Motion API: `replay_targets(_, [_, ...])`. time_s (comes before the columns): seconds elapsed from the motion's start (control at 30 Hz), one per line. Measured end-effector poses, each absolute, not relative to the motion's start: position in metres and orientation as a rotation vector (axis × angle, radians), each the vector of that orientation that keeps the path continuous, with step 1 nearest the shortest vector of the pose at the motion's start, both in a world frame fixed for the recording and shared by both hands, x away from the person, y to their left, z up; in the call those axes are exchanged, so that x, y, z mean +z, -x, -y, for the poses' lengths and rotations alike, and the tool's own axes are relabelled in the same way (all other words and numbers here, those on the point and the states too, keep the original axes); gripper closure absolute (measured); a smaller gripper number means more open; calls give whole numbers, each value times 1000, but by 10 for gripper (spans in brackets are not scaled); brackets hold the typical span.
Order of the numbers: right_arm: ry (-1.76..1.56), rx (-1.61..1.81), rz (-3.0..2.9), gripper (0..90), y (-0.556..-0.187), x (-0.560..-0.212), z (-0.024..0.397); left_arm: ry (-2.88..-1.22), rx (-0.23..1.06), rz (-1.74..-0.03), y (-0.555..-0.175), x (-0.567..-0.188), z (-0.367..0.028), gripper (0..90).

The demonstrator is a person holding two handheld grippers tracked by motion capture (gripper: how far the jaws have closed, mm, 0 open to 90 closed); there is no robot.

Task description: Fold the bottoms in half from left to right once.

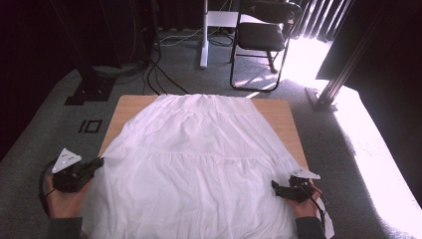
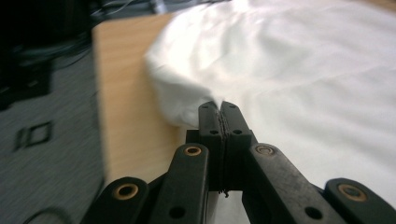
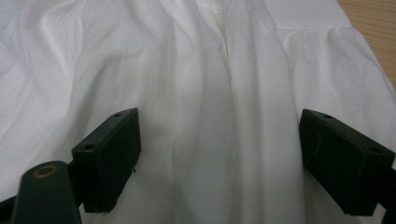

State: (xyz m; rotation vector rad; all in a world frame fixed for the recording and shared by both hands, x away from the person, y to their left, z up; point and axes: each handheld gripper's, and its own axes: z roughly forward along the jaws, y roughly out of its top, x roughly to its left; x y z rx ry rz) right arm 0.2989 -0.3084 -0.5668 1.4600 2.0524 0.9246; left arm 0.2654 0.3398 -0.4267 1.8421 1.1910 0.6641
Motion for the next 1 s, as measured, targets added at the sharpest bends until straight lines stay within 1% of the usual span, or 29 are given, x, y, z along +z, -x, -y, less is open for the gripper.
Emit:
replay_targets(0.3, [-1459, 926, -2053, 144, -299, -567, 308, -1892, 522, -918, -290, -400, -262, 900])
replay_targets(0.53, [-1459, 926, -2053, 144, -299, -567, 308, -1950, 421, -707, -310, -381, -184, 900])
replay_targets(0.67, [-1460, 926, -2054, 144, -299, -567, 308, -1986, 362, -560, -319, -369, -127, 900])
replay_targets(0.8, [-1459, 926, -2053, 144, -299, -567, 308, -2011, 303, -424, -326, -359, -60, 900])
replay_targets(0.9, [-1459, 926, -2053, 144, -299, -567, 308, -2059, 253, -342, -329, -364, -7, 900])
replay_targets(1.0, [-1459, 926, -2053, 144, -299, -567, 308, -2134, 183, -309, -333, -383, 34, 900])
